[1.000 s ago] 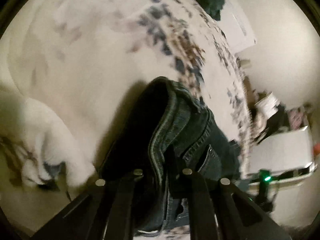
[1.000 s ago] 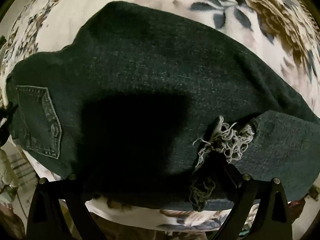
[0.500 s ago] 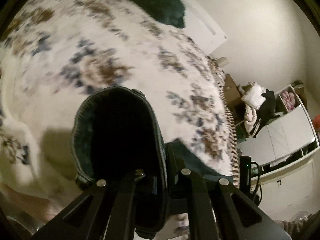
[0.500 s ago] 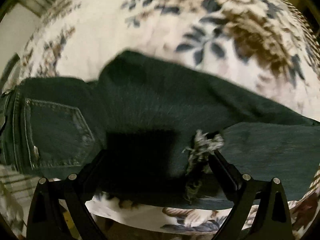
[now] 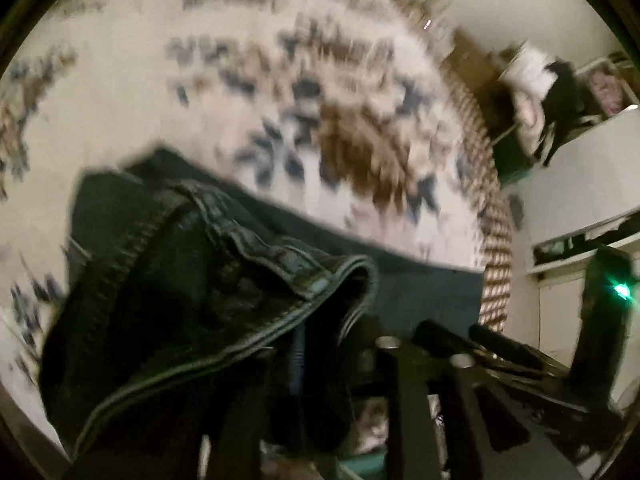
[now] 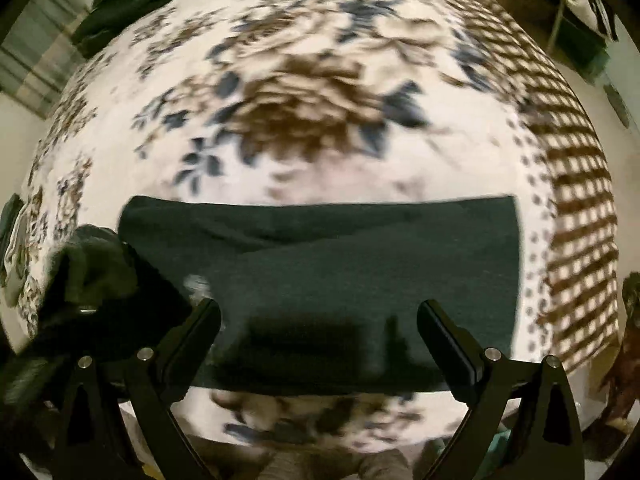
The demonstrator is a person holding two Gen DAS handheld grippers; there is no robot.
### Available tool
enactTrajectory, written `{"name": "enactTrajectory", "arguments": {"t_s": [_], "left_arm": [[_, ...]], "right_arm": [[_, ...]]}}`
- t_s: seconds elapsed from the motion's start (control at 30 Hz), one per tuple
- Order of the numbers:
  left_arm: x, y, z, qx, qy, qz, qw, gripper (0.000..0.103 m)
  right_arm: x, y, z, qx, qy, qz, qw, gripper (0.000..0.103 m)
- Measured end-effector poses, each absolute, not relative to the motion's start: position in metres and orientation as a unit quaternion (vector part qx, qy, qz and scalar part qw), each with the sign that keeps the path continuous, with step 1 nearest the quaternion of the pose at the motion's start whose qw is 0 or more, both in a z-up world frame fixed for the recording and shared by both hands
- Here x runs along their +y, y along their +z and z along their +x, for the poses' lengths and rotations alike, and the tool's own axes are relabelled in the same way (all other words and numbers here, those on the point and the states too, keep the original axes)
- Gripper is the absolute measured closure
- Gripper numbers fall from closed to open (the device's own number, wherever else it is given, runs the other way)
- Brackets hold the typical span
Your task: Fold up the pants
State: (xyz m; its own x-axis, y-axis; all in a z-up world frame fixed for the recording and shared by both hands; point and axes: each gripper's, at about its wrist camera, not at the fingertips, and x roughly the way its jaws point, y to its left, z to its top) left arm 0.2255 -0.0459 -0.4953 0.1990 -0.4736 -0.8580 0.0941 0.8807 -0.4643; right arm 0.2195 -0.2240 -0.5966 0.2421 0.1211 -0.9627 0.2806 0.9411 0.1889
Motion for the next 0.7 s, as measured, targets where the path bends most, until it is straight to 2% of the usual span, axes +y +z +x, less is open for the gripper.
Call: {"name": "enactTrajectory", "arguments": {"t_s": [0.03, 0.07, 0.1, 0.13, 0.23, 0.33, 0.47, 0.7], "left_arm": [[-0.050, -0.494, 0.222, 0.608, -0.185, -0.159, 0.756, 0.062], [-0.053, -0.492, 0.222, 0.613, -0.175, -0.162, 0.753, 0.059], [-0.054, -0.489, 0.221, 0.615, -0.171, -0.164, 0.752, 0.052], [-0.053, -0.483, 0.219, 0.611, -0.172, -0.170, 0.753, 0.040], [-0.049, -0.464, 0.212, 0.604, -0.175, -0.201, 0.751, 0.025], [-0.031, -0.440, 0.205, 0.598, -0.135, -0.191, 0.767, 0.022], [0.014, -0.421, 0.195, 0.575, -0.029, -0.124, 0.808, 0.020], [0.076, -0.471, 0.201, 0.604, 0.069, -0.082, 0.790, 0.019]], "right_arm": [[-0.231, -0.599, 0.217, 0.613, -0.055, 0.166, 0.770, 0.003], [-0.239, -0.602, 0.214, 0.612, -0.055, 0.170, 0.770, 0.003], [-0.245, -0.603, 0.211, 0.611, -0.053, 0.173, 0.771, 0.003], [-0.252, -0.604, 0.209, 0.610, -0.053, 0.175, 0.771, 0.003], [-0.266, -0.606, 0.203, 0.601, -0.047, 0.201, 0.772, 0.003], [-0.272, -0.602, 0.201, 0.586, -0.028, 0.235, 0.775, 0.003], [-0.257, -0.597, 0.207, 0.568, 0.035, 0.275, 0.775, 0.002], [-0.179, -0.628, 0.240, 0.596, 0.139, 0.282, 0.739, 0.002]]}}
